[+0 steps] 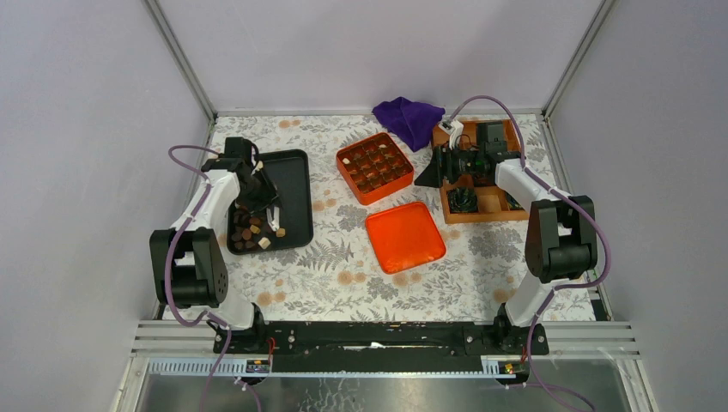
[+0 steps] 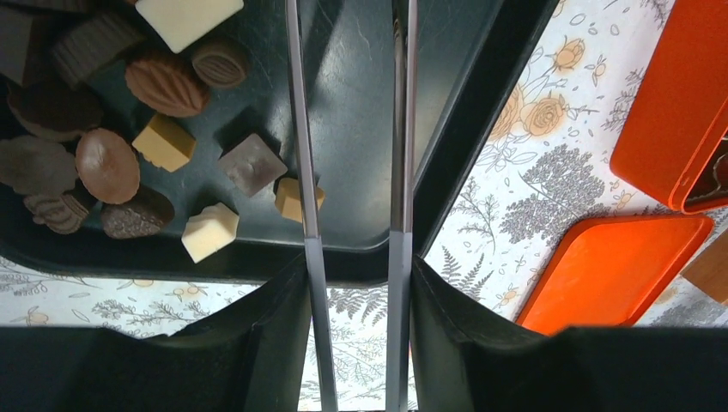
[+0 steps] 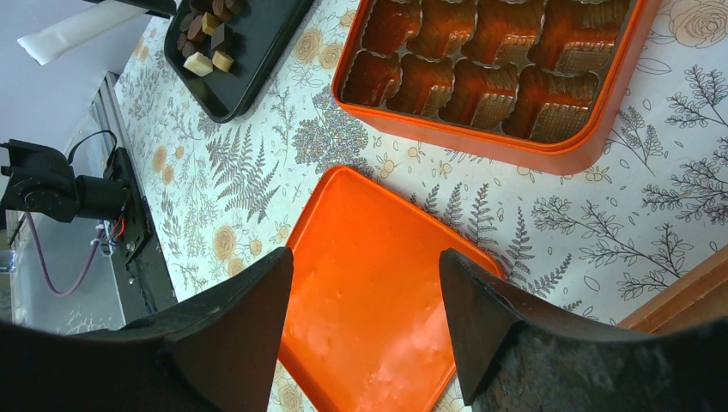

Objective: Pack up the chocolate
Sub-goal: Pick up the fake chocolate from the plate.

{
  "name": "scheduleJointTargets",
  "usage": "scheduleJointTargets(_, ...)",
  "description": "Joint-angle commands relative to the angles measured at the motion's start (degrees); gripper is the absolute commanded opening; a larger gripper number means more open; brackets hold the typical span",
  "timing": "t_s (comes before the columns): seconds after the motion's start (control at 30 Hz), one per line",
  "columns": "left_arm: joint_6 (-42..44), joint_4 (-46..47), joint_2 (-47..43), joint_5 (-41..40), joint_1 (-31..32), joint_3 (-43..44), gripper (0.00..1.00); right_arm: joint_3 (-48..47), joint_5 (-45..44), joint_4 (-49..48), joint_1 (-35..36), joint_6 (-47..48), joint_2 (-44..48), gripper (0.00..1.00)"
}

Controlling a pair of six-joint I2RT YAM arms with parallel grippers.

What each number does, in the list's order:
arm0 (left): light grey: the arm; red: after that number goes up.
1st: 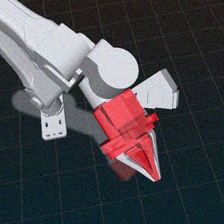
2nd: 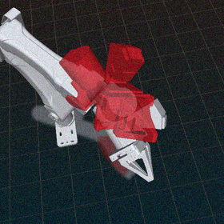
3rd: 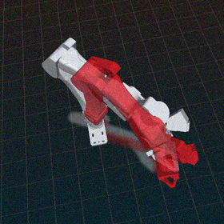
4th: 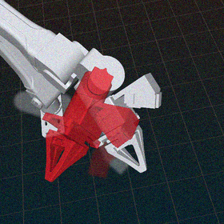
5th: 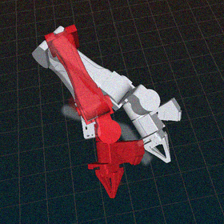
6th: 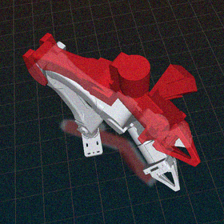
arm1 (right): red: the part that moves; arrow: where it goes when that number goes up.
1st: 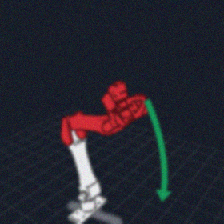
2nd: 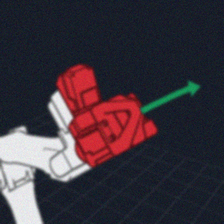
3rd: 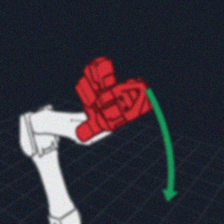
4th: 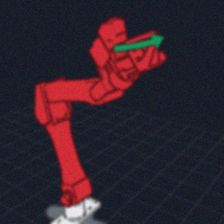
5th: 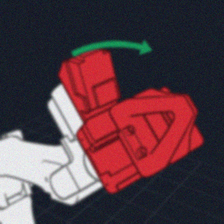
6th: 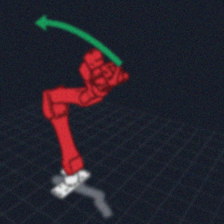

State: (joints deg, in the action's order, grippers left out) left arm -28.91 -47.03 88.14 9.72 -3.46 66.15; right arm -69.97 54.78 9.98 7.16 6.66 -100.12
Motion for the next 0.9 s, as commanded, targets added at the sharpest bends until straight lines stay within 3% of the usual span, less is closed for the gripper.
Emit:
scheduleJointTargets(0.0,3.1,1.7,1.2,1.9,-1.7,2.9,0.48,-0.1,1.7,-0.6,-0.2,1.0,2.4,0.71)
scheduleJointTargets(0.43,6.7,1.2,5.3,4.2,-3.6,5.9,0.49,-0.2,1.9,-0.5,-0.2,1.0,1.9,0.71)
scheduleJointTargets(0.87,6.8,0.5,5.5,8.1,-3.7,7.6,0.27,-0.2,1.8,-0.3,-0.3,1.3,1.9,0.71)
